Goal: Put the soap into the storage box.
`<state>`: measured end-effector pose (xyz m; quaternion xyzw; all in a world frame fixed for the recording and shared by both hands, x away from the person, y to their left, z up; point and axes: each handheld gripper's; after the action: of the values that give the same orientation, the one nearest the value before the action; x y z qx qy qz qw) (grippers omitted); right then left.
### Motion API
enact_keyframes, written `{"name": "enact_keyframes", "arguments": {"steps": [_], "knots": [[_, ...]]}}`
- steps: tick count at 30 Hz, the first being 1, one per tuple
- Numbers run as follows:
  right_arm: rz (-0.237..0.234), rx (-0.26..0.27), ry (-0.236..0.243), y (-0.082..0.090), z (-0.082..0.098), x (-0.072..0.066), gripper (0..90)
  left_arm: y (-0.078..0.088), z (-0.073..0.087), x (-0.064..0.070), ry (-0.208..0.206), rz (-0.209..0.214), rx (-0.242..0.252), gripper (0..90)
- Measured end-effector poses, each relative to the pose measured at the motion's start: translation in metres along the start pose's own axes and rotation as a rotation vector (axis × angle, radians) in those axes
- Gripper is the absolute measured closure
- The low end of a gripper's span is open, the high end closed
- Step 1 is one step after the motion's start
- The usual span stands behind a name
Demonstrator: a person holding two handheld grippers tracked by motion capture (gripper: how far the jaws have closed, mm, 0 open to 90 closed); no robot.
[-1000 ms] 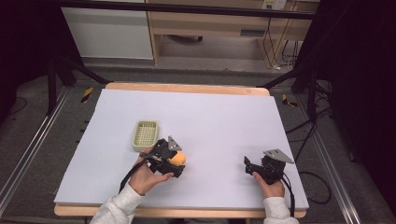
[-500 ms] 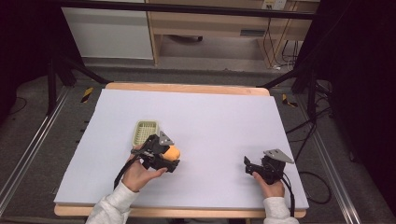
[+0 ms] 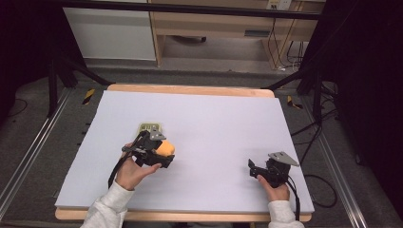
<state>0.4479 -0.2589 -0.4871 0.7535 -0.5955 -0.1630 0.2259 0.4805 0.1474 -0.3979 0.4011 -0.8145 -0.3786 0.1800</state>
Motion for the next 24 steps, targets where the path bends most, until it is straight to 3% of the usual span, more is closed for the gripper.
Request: {"name": "enact_keyframes", "arguments": {"steps": [24], "knots": [[0.005, 0.002, 0.000, 0.000, 0.000, 0.000, 5.1, 0.011, 0.002, -0.037, 0.086, -0.054, 0.029, 24.8]]}}
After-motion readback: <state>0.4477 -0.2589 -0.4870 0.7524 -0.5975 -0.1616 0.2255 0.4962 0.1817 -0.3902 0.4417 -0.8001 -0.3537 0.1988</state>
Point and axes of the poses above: each handheld gripper's, and its own axes: y roughly backward along the jaws, z roughly out of its underside, x roughly to its right, and after that the axes turned 4 degrees about y, right-handed
